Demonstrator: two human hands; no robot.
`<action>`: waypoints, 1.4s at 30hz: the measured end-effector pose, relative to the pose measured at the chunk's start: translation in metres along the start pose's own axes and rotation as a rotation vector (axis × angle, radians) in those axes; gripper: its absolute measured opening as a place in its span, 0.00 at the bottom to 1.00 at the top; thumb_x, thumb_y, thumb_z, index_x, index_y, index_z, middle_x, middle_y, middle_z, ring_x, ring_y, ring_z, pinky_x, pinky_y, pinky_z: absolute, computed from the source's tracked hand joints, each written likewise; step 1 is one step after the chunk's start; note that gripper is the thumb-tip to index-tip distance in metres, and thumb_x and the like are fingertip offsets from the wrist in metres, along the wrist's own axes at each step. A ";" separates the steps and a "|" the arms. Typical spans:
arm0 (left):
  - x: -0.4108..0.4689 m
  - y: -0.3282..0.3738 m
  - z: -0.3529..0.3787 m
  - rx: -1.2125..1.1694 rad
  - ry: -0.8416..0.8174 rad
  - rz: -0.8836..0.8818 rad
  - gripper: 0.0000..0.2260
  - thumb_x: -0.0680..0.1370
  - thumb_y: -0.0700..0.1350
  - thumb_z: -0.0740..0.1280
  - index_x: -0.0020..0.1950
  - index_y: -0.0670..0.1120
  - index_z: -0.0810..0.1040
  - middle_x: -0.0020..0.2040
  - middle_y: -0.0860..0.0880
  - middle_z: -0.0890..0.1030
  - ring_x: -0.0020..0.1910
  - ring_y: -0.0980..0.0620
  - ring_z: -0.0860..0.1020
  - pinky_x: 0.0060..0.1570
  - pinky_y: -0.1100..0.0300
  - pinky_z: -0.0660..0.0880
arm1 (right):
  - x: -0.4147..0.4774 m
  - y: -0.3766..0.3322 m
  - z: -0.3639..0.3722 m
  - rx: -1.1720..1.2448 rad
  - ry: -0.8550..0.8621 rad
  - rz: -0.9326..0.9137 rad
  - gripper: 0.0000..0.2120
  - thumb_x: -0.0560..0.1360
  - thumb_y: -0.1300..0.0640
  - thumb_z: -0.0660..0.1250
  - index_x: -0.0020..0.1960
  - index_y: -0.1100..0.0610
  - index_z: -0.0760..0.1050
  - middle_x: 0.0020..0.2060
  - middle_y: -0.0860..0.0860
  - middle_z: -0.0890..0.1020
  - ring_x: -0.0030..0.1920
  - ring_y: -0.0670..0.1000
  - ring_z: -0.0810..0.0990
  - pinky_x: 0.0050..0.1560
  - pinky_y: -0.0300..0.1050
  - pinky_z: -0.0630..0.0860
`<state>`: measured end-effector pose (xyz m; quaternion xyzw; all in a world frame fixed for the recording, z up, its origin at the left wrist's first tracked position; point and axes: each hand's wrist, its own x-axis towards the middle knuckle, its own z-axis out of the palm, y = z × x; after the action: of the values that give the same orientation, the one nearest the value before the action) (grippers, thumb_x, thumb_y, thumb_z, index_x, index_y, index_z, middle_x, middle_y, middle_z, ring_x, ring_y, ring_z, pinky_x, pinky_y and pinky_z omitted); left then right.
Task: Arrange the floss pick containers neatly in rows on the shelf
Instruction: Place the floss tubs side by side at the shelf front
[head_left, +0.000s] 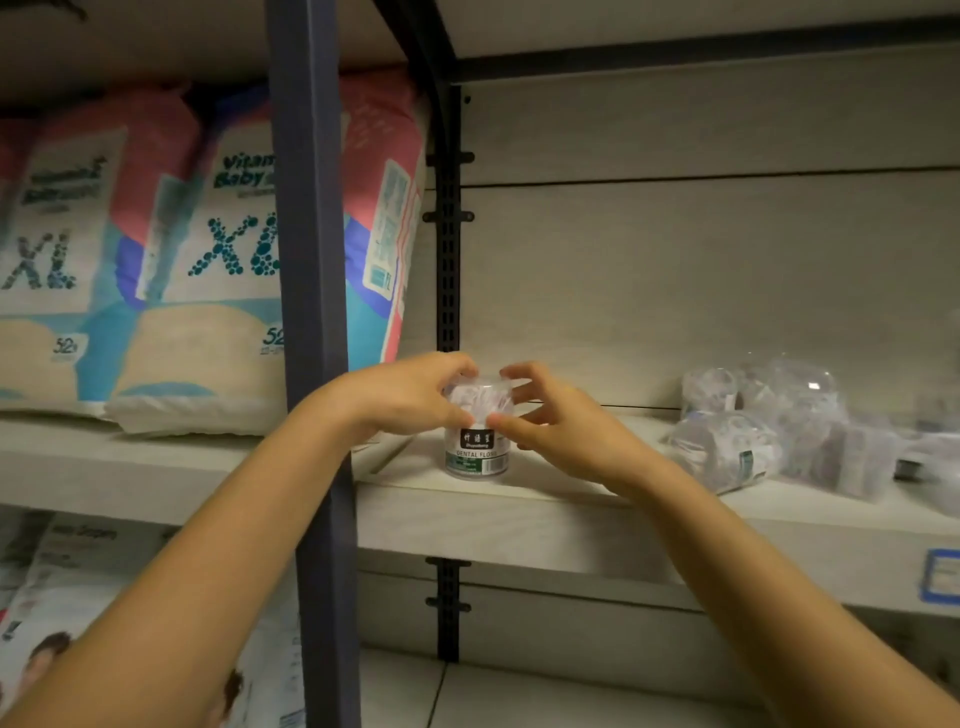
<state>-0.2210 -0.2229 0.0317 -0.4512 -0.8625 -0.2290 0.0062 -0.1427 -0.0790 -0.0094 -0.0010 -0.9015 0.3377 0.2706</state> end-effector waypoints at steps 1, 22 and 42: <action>-0.002 0.000 -0.001 0.029 0.000 -0.001 0.22 0.77 0.44 0.65 0.70 0.49 0.65 0.65 0.49 0.73 0.61 0.51 0.72 0.60 0.57 0.70 | -0.001 -0.002 0.001 -0.016 -0.003 -0.011 0.25 0.75 0.52 0.65 0.70 0.53 0.62 0.62 0.52 0.75 0.53 0.51 0.79 0.56 0.48 0.76; 0.066 0.153 0.124 0.107 0.146 0.156 0.21 0.66 0.61 0.71 0.51 0.49 0.75 0.50 0.49 0.80 0.47 0.49 0.76 0.48 0.53 0.75 | -0.103 0.094 -0.219 -0.676 0.170 0.012 0.23 0.76 0.60 0.61 0.69 0.50 0.64 0.68 0.47 0.69 0.67 0.49 0.68 0.64 0.41 0.64; 0.036 0.149 0.122 -1.355 0.165 0.023 0.19 0.68 0.52 0.67 0.51 0.41 0.80 0.46 0.44 0.82 0.46 0.48 0.79 0.54 0.52 0.75 | -0.062 0.109 -0.216 -0.542 -0.044 0.205 0.42 0.62 0.33 0.69 0.70 0.50 0.64 0.62 0.50 0.76 0.59 0.53 0.76 0.61 0.52 0.72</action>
<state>-0.1022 -0.0732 -0.0115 -0.3458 -0.5205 -0.7521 -0.2095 -0.0037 0.1255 0.0288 -0.1572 -0.9597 0.1101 0.2054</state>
